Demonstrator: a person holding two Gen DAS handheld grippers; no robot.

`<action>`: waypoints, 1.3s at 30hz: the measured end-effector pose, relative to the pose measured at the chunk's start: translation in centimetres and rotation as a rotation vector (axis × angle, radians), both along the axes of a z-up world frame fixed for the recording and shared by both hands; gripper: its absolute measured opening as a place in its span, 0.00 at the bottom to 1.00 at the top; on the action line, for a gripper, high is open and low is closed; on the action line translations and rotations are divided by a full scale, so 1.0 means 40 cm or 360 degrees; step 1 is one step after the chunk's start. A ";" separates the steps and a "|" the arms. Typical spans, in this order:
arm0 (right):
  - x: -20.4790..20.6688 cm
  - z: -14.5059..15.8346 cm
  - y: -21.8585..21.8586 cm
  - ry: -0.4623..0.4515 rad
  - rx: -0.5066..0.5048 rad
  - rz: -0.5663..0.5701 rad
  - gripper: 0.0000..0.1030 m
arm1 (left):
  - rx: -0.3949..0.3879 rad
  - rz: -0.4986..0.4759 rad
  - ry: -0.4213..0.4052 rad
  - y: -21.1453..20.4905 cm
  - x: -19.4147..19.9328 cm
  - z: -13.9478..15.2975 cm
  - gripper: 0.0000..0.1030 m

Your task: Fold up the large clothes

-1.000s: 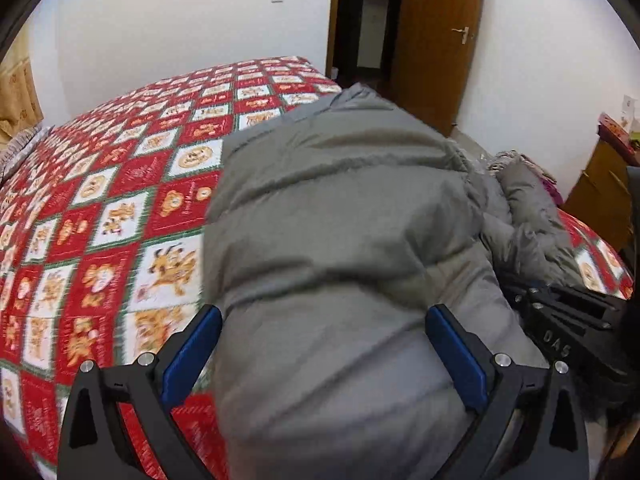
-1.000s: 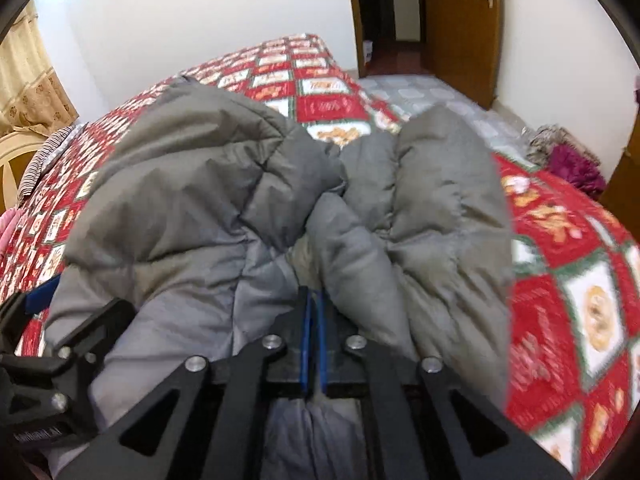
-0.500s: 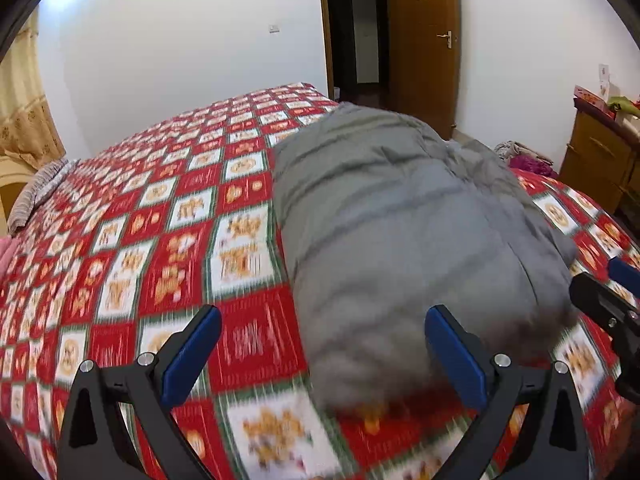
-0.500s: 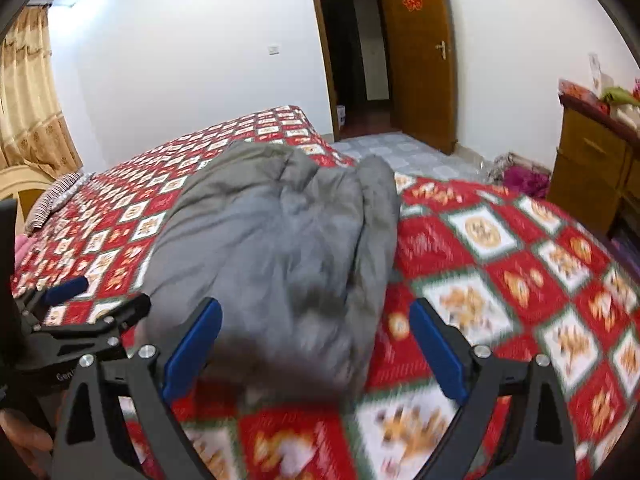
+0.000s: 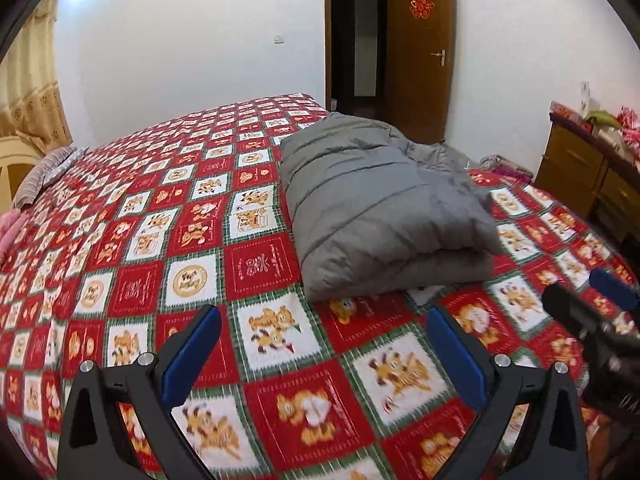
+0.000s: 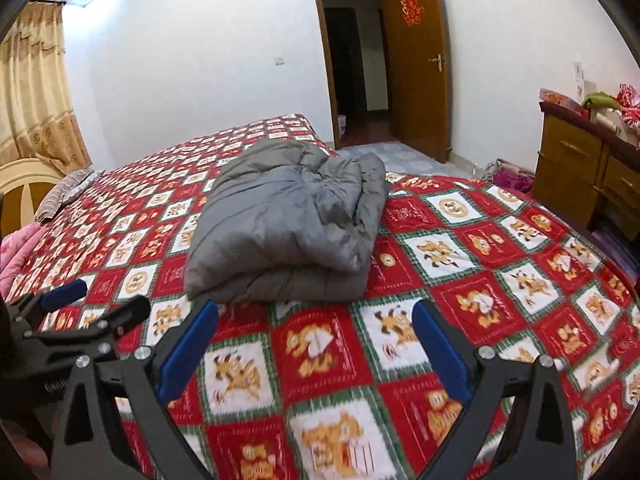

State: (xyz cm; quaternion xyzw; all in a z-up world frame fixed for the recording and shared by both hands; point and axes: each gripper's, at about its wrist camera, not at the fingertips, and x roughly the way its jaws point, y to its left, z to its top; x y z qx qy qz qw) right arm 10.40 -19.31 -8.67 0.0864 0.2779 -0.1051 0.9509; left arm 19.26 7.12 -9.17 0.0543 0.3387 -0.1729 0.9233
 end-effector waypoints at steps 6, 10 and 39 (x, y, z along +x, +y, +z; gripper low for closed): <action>-0.074 0.059 0.017 -0.0119 -0.0026 -0.0007 0.98 | -0.0038 -0.0017 -0.0065 0.011 -0.091 0.052 0.99; -0.131 0.122 0.024 -0.0287 -0.0017 -0.0035 1.00 | -0.0007 0.0019 -0.0208 0.013 -0.142 0.106 0.99; -0.255 0.236 0.088 -0.0744 -0.0143 -0.0124 1.00 | -0.0108 0.0191 -0.0643 0.075 -0.270 0.248 0.99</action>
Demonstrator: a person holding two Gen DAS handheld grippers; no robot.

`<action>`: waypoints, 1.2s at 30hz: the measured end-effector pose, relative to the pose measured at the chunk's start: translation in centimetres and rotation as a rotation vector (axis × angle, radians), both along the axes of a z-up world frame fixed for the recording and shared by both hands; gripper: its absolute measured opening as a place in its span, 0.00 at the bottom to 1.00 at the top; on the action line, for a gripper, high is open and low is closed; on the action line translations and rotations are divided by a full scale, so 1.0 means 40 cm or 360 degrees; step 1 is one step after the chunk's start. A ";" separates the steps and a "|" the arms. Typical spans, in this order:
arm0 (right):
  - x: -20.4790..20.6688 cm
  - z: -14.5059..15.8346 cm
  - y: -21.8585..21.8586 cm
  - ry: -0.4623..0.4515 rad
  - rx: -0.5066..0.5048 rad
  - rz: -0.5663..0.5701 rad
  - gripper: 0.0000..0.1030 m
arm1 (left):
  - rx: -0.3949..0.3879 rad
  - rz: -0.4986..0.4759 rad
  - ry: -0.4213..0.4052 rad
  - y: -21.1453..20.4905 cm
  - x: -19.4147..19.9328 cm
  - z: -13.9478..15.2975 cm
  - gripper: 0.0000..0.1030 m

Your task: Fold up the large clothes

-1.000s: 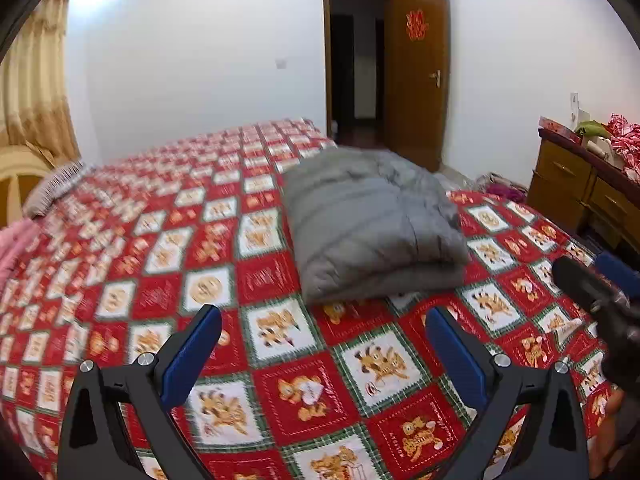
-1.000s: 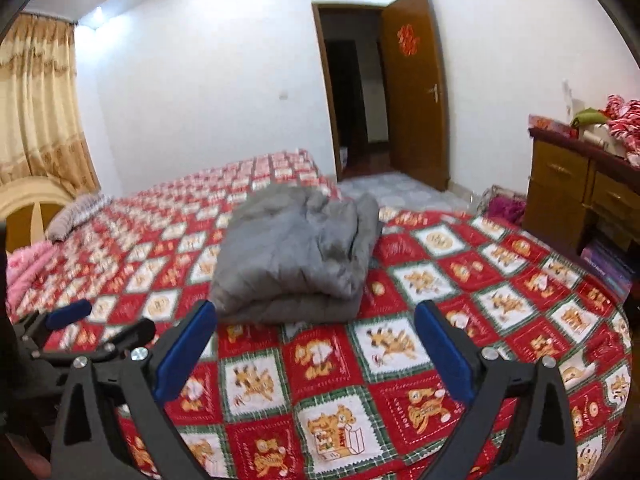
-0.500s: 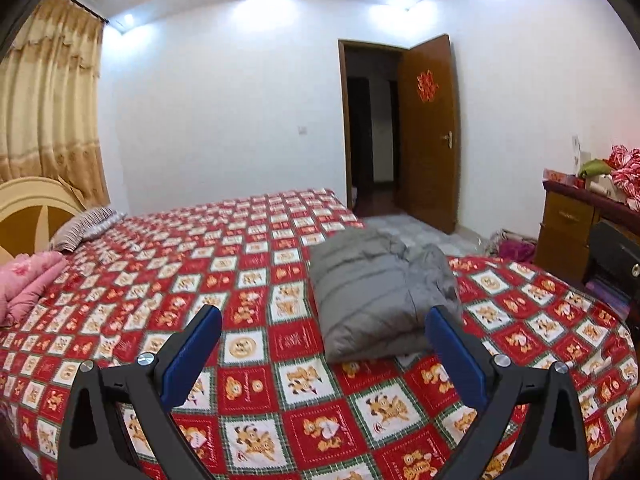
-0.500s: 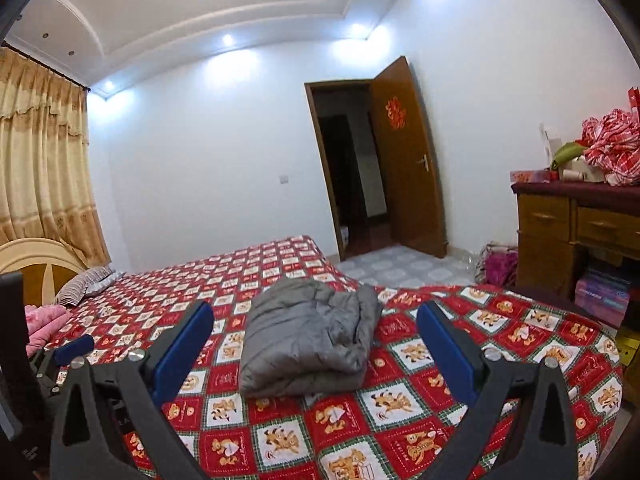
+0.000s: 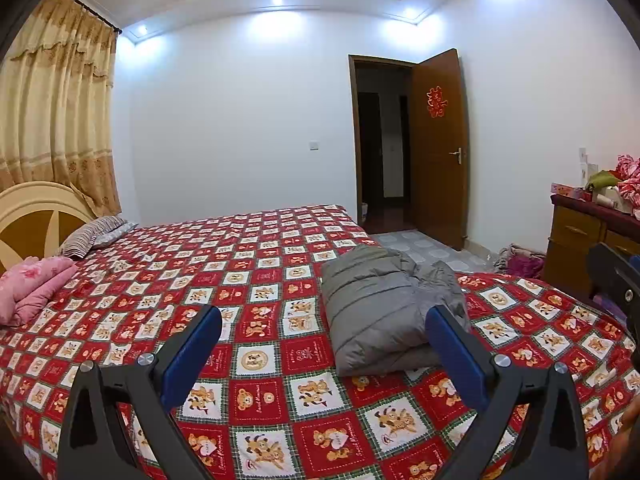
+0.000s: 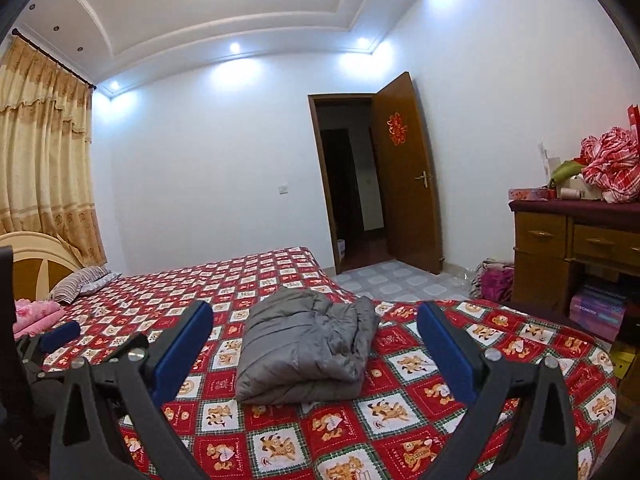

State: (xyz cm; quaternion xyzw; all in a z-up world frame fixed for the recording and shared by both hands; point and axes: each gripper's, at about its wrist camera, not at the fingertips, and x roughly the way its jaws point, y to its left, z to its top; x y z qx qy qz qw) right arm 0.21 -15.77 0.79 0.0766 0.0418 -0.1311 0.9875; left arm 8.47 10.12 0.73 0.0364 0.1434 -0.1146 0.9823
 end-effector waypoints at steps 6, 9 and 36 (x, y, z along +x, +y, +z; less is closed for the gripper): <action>-0.002 -0.001 -0.003 0.0001 0.0008 -0.0014 1.00 | 0.0007 0.0015 0.0001 -0.002 0.002 0.001 0.99; -0.003 0.000 -0.003 -0.0001 0.0009 -0.0011 1.00 | 0.0007 0.0020 -0.0002 0.001 0.001 0.001 0.99; -0.005 0.002 -0.002 0.0003 0.0005 -0.0017 1.00 | -0.0003 0.0033 0.0000 0.019 0.004 -0.003 0.99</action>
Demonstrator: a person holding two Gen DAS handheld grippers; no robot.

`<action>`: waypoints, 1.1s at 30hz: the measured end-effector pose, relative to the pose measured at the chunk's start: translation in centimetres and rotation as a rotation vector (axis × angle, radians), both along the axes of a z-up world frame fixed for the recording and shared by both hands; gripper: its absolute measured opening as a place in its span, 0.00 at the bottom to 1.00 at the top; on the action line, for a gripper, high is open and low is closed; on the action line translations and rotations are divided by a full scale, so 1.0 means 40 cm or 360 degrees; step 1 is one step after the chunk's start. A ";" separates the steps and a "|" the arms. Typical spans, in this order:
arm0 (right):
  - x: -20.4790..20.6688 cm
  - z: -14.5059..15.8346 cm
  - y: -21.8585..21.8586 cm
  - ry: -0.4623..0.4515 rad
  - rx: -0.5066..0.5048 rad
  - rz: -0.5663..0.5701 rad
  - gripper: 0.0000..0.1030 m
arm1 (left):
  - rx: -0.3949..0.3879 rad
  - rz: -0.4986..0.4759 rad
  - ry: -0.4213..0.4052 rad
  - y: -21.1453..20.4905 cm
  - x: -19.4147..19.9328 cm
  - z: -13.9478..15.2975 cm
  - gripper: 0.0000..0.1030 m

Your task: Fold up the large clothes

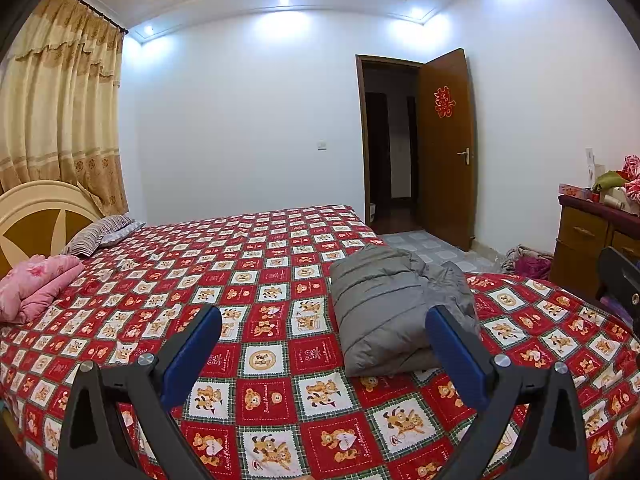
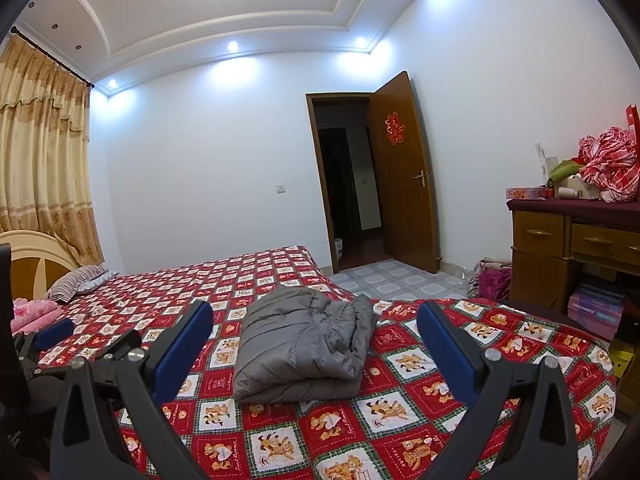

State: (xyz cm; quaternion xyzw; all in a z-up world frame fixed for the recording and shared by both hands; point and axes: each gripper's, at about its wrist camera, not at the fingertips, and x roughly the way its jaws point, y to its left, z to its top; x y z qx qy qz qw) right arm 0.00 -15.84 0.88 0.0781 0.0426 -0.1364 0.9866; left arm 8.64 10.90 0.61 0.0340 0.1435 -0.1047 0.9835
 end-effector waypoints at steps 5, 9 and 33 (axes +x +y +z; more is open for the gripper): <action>0.003 0.000 -0.003 -0.0003 -0.0003 0.0003 1.00 | 0.0008 0.0013 -0.0007 0.003 0.002 -0.001 0.99; 0.002 0.000 -0.003 -0.0002 -0.0005 0.0001 1.00 | 0.0009 0.0030 -0.0012 0.008 0.004 -0.002 0.99; 0.001 -0.005 -0.004 0.0001 -0.0002 0.0003 1.00 | 0.0005 0.0008 -0.0001 0.024 0.009 -0.003 0.99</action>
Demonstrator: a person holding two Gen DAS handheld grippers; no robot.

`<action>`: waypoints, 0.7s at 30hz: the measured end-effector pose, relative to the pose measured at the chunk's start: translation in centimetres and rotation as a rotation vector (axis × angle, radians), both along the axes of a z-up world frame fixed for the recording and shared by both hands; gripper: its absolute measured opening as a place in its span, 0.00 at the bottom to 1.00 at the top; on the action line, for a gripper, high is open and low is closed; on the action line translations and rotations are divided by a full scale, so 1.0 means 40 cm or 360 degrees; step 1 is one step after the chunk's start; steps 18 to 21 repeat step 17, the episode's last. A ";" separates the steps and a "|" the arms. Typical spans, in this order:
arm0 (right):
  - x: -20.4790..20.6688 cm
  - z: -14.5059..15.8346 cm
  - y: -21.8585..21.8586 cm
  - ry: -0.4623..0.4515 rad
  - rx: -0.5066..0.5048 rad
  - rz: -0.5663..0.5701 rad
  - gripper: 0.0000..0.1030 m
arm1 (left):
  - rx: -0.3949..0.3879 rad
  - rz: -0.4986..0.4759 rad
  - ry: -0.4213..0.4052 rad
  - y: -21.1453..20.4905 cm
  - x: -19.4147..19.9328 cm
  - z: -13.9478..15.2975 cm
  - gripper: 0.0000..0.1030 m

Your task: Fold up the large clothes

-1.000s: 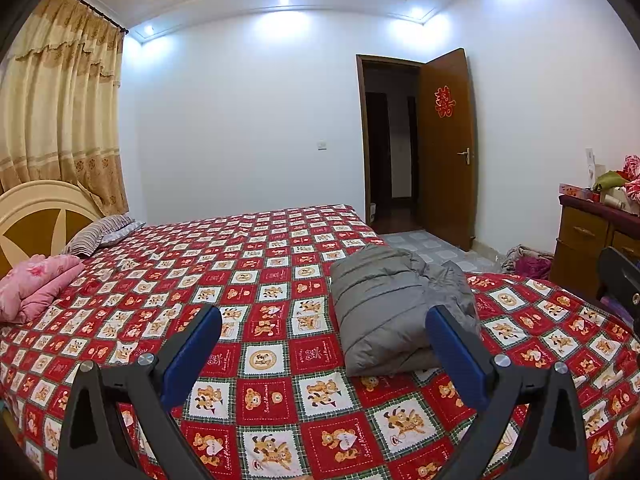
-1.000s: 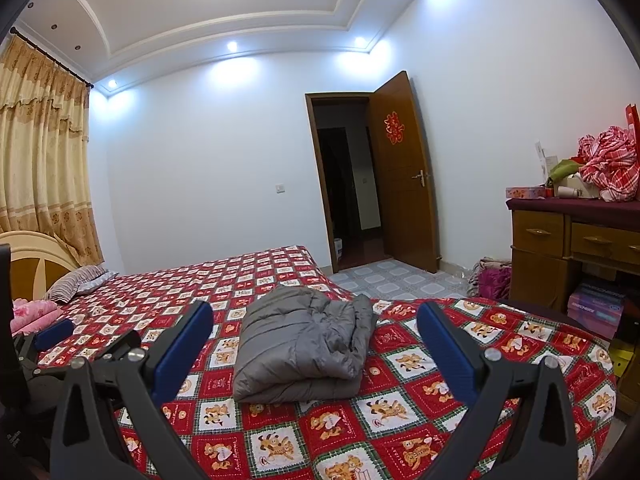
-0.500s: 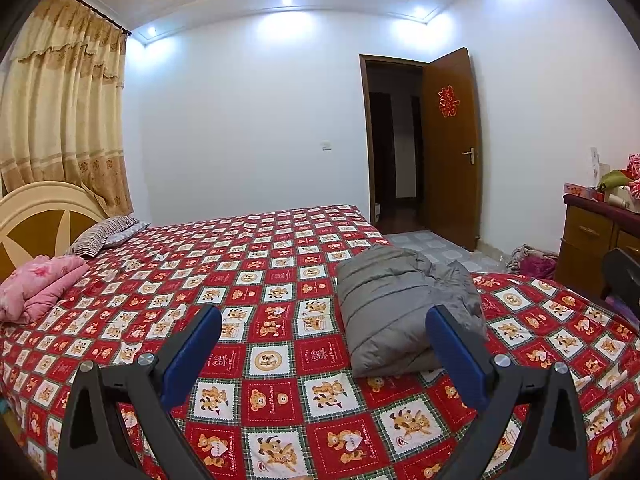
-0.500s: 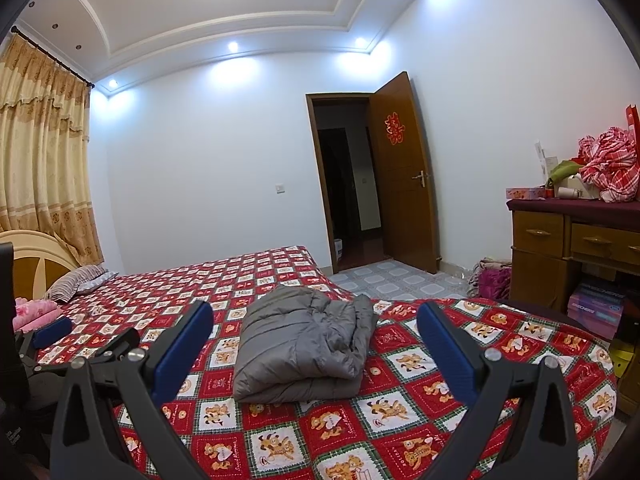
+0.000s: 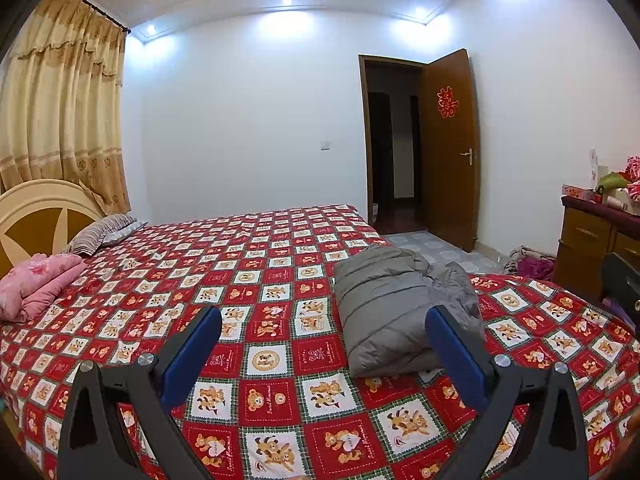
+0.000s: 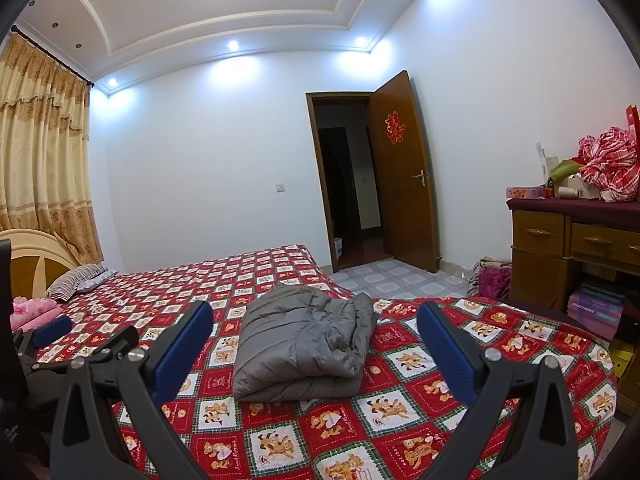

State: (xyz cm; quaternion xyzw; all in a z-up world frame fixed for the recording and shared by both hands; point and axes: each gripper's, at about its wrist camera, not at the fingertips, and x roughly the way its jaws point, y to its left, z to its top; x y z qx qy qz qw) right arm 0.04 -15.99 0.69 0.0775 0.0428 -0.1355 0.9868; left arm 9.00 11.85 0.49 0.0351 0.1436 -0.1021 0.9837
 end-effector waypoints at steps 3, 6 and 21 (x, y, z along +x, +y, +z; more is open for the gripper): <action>0.002 -0.001 0.000 0.0001 -0.0008 -0.0005 1.00 | 0.0012 -0.0002 0.0004 -0.001 0.006 -0.001 0.99; 0.008 -0.006 -0.005 0.0017 -0.0006 -0.0005 1.00 | 0.0022 -0.0002 0.0018 0.001 0.022 -0.005 0.99; 0.041 -0.034 -0.019 0.0094 0.0007 -0.0001 1.00 | -0.0025 0.0078 0.0104 0.059 0.100 -0.031 0.99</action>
